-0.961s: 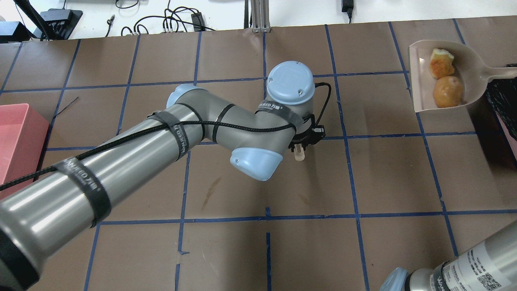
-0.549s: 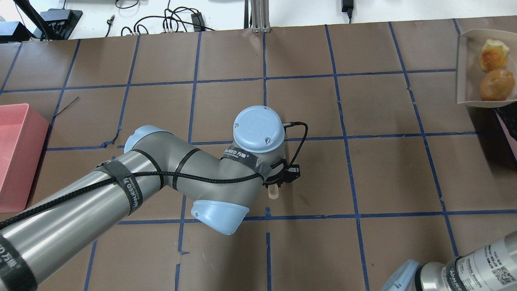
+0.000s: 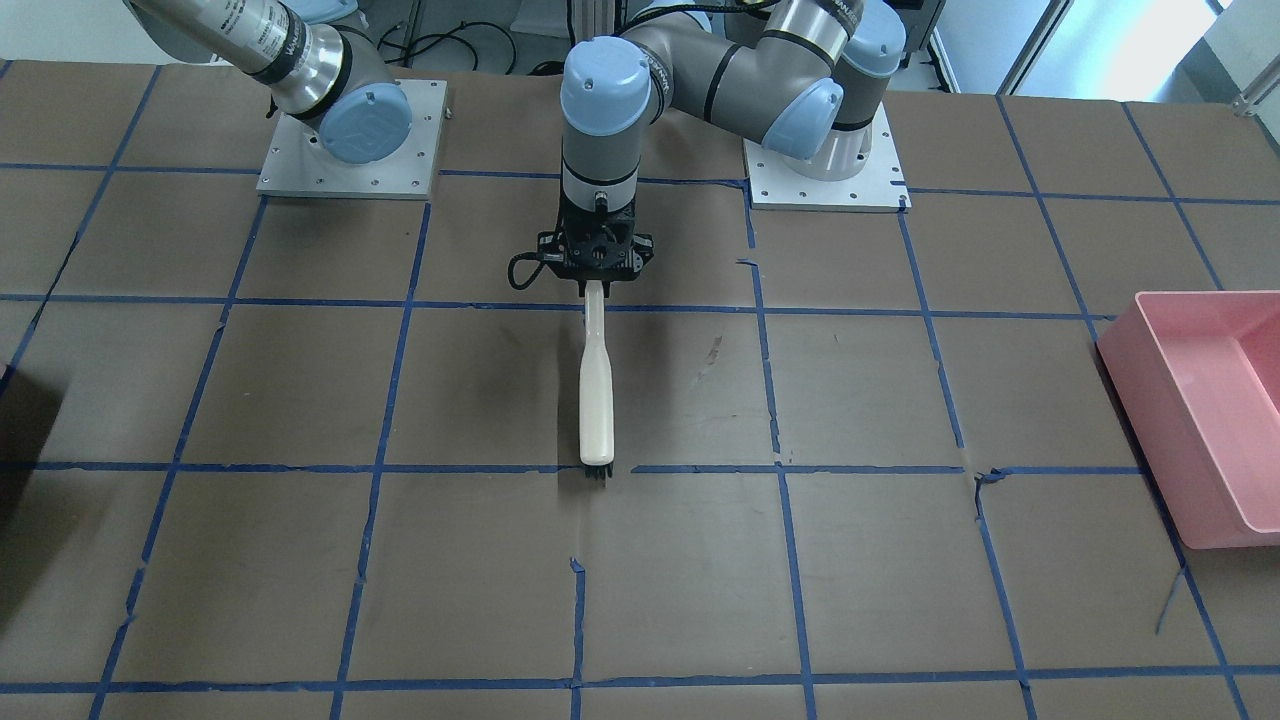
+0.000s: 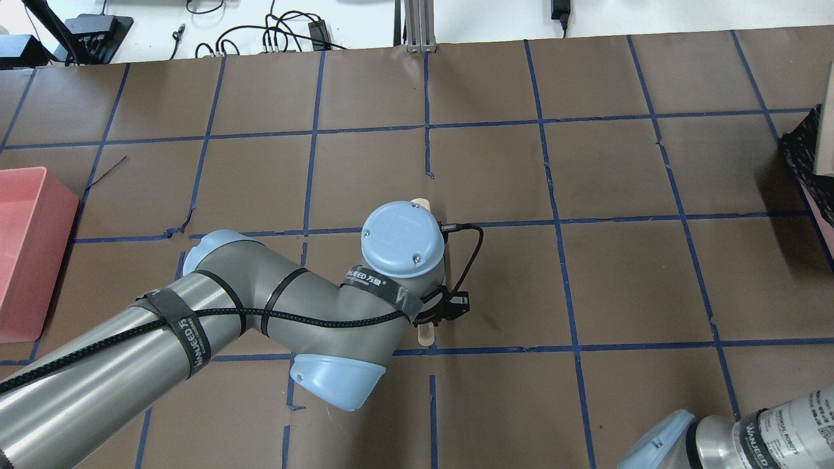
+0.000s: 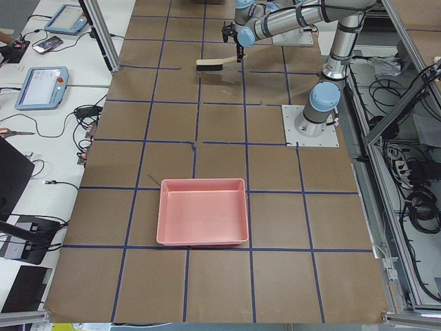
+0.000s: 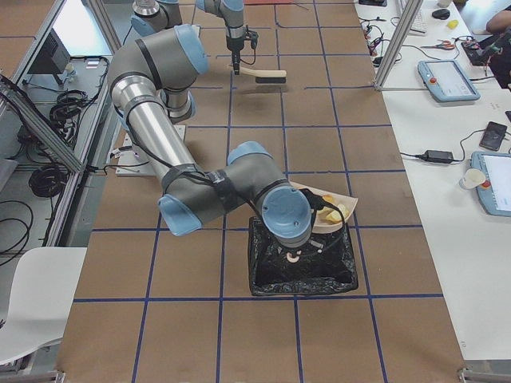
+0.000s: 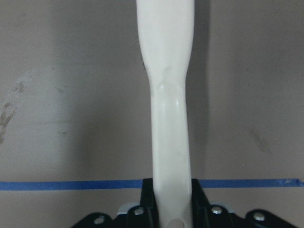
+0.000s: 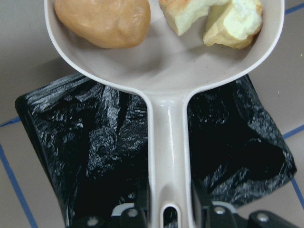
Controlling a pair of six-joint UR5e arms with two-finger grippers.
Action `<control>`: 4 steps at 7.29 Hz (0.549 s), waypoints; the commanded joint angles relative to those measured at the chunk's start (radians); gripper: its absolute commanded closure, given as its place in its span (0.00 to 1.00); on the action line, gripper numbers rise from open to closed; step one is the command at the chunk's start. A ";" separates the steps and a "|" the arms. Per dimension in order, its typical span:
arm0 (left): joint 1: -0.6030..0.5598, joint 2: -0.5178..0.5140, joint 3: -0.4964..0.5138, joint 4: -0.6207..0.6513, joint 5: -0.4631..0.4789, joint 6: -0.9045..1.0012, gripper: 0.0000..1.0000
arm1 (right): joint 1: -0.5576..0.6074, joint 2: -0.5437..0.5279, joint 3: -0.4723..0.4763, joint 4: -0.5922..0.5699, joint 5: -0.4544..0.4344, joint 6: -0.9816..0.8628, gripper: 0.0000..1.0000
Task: Sweep and dump trash in nearest bin
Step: 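Tip the dustpan over the dark bin with the right gripper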
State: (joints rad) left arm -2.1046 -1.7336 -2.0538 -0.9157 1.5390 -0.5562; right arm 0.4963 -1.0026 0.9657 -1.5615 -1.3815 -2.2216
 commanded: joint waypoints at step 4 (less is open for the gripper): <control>-0.003 -0.012 -0.002 0.006 -0.008 0.069 0.90 | 0.039 0.045 -0.056 -0.201 -0.295 0.002 1.00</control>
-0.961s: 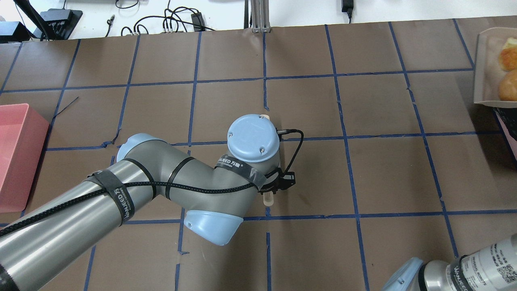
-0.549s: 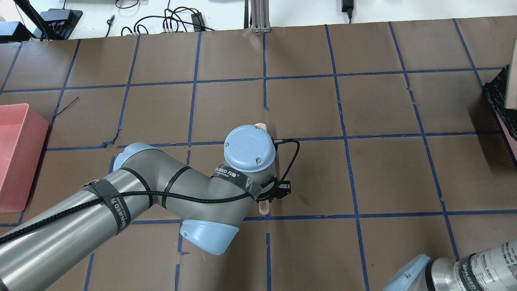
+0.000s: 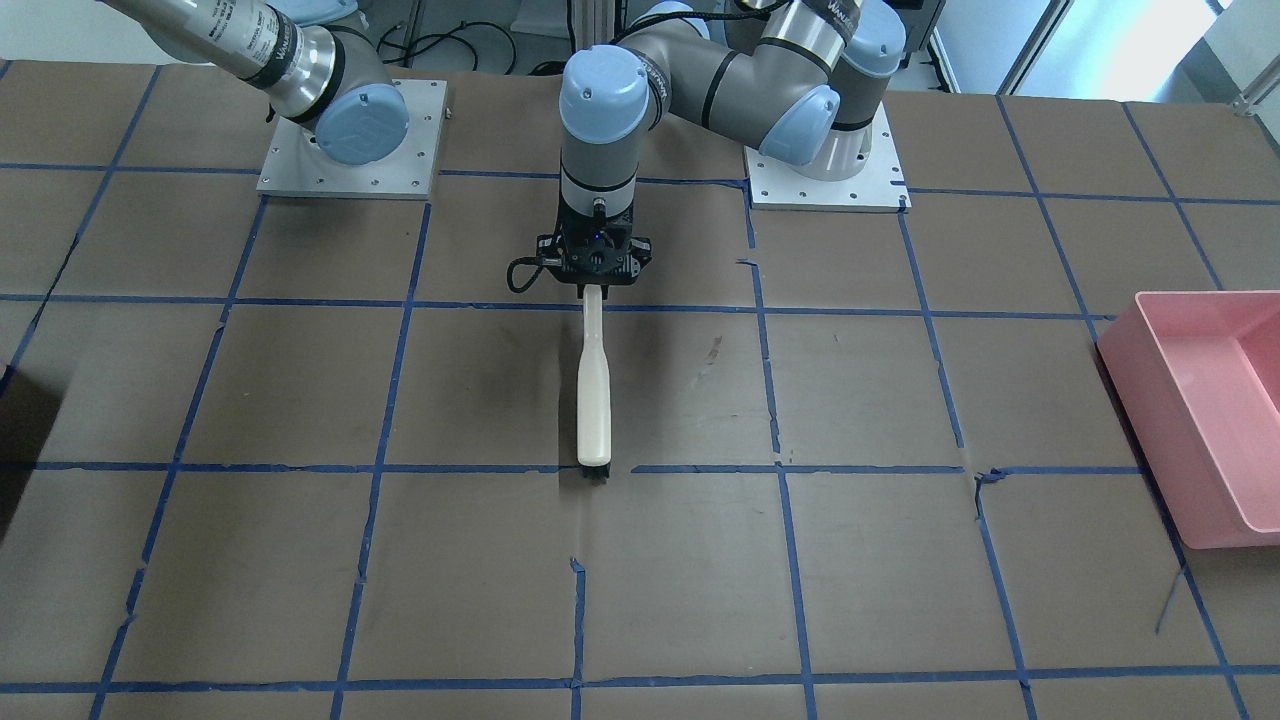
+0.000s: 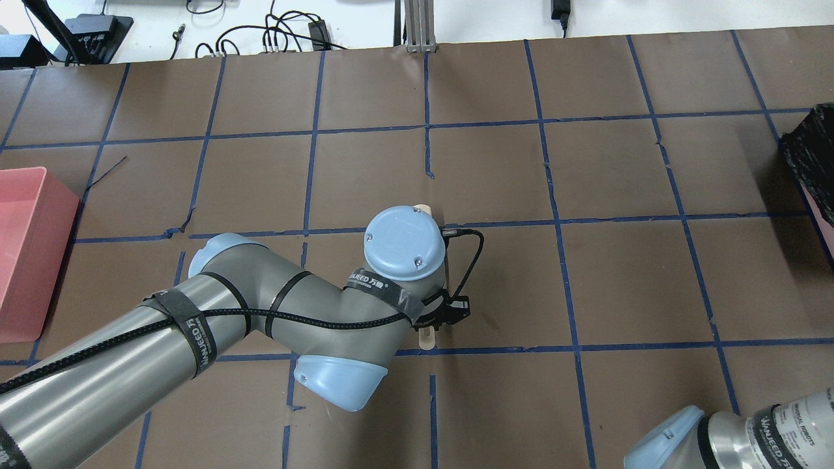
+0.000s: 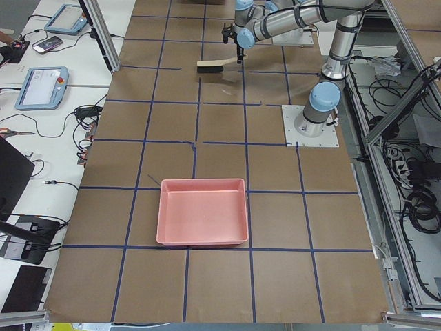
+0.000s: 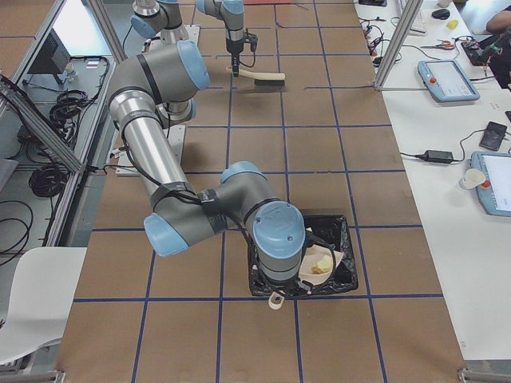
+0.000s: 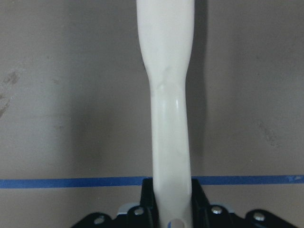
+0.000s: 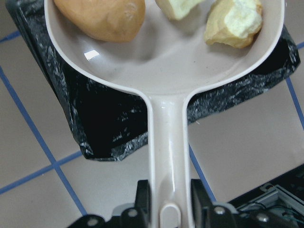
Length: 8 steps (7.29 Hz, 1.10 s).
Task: Sweep and dump trash in nearest bin
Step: 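Tip the dustpan over the dark bin with the right gripper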
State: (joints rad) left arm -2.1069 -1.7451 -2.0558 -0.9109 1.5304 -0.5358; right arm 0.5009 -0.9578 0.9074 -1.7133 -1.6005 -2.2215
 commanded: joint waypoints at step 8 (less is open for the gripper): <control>0.001 0.004 -0.018 -0.003 -0.001 0.045 0.87 | 0.182 -0.055 0.051 -0.118 -0.319 0.006 1.00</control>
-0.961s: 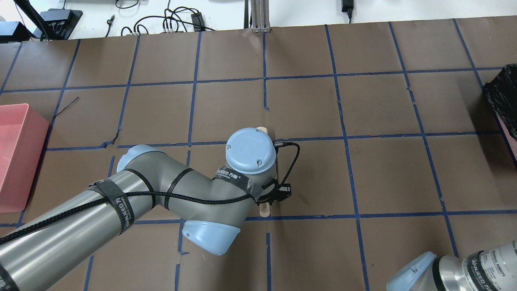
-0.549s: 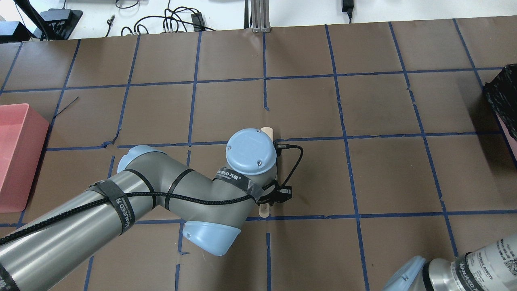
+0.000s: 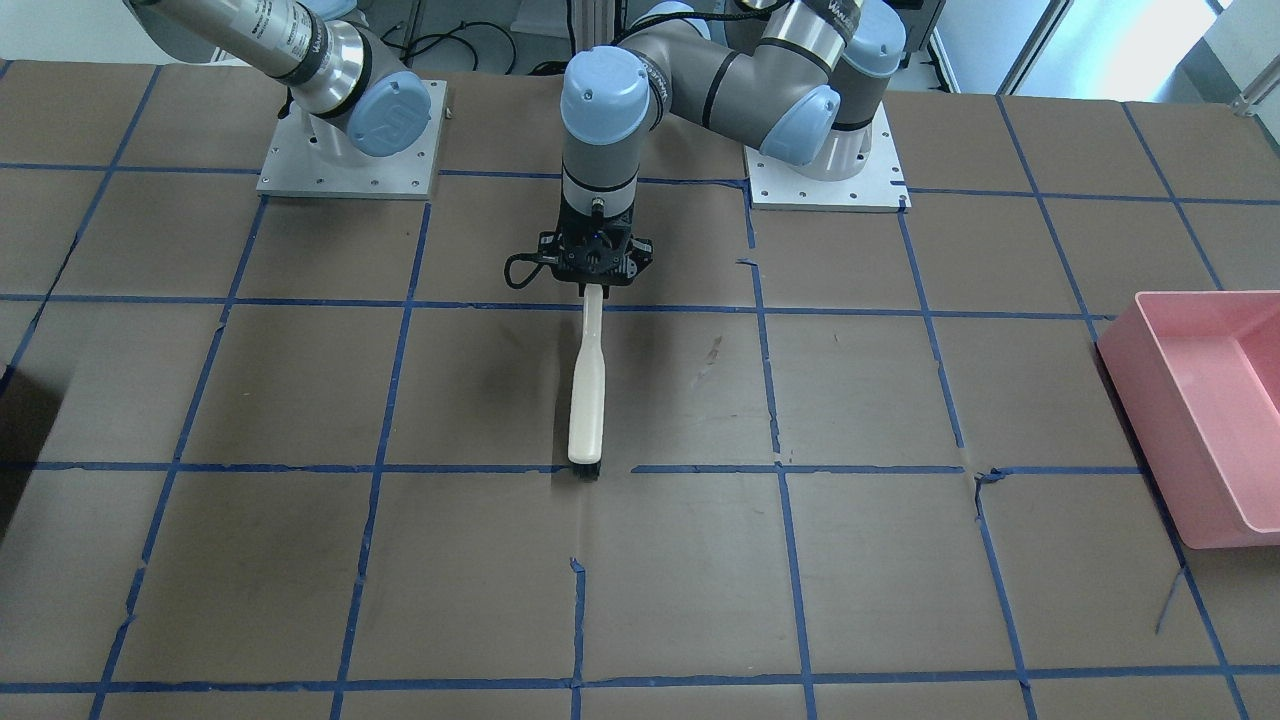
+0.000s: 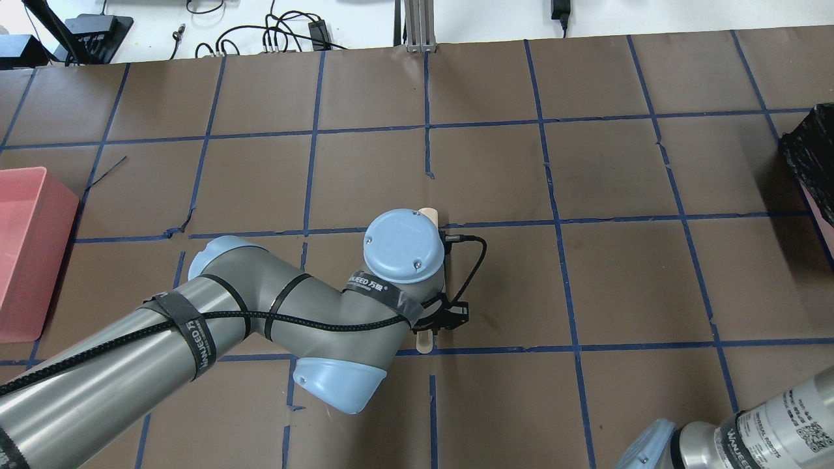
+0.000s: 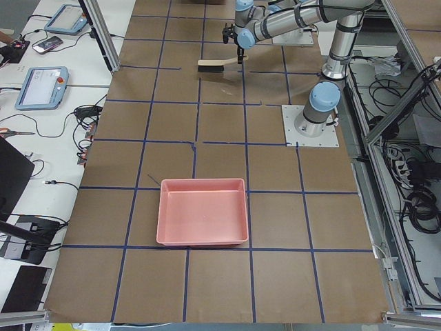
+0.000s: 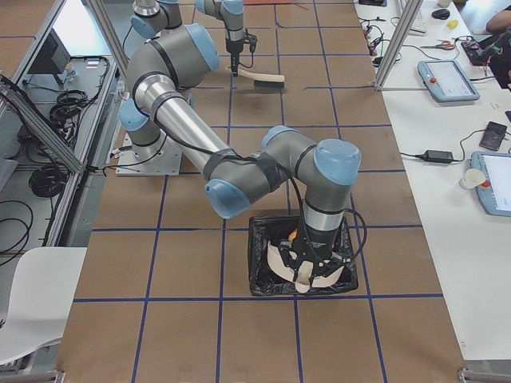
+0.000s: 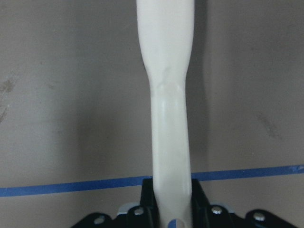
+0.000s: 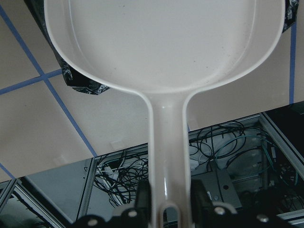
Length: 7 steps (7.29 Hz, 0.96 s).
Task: Sweep and dump trash in nearest bin
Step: 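Tip the dustpan over the dark bin with the right gripper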
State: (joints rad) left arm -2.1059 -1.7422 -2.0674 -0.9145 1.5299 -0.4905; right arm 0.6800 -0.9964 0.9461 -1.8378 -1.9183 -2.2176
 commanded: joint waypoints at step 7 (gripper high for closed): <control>-0.003 -0.003 -0.007 -0.010 0.004 -0.036 0.27 | 0.032 -0.382 0.366 0.086 0.180 0.324 1.00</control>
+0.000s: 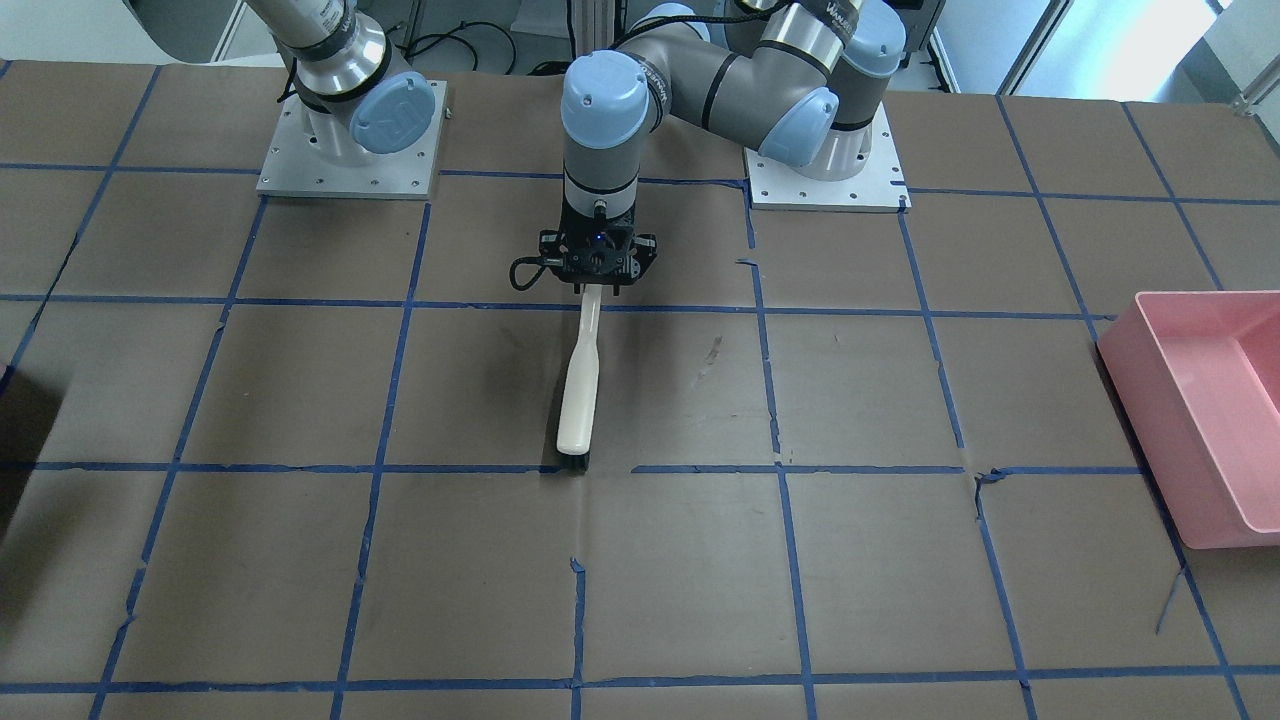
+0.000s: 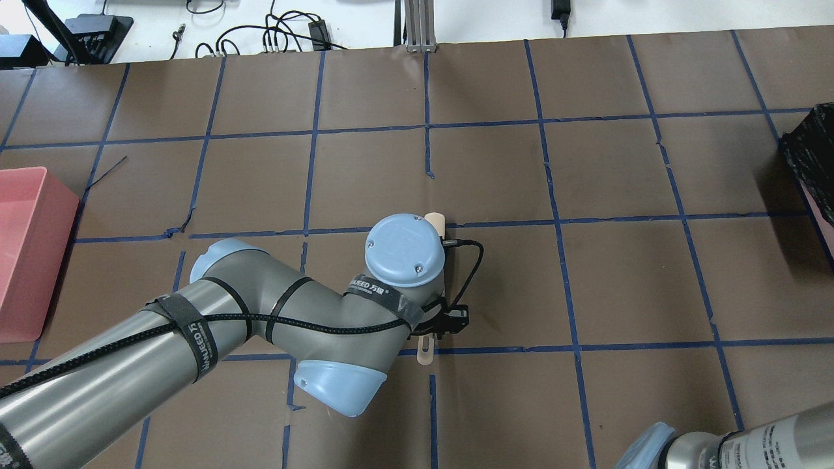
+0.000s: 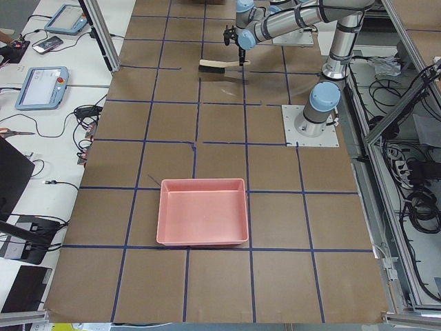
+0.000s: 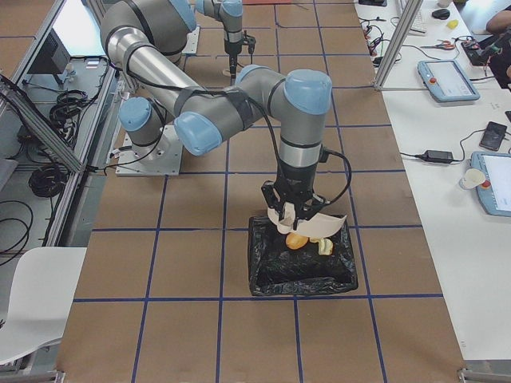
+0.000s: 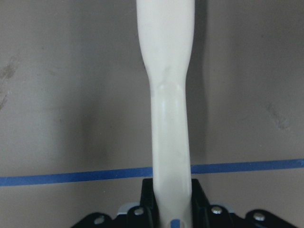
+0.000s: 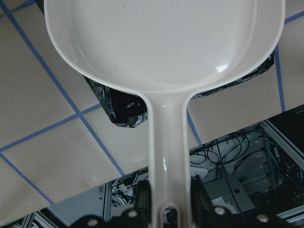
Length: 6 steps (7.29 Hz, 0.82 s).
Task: Sweep and dump trash in nearest bin
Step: 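Tip the dustpan over the dark bin with the right gripper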
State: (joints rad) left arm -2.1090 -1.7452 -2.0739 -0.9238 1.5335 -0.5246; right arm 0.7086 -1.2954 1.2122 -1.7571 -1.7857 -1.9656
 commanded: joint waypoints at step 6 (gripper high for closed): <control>0.051 0.030 0.031 0.002 0.002 0.014 0.09 | 0.348 -0.174 0.266 0.051 0.111 0.676 1.00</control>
State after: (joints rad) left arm -2.0928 -1.7337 -2.0580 -0.9203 1.5319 -0.5207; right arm 0.9598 -1.4712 1.4675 -1.7133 -1.6760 -1.4385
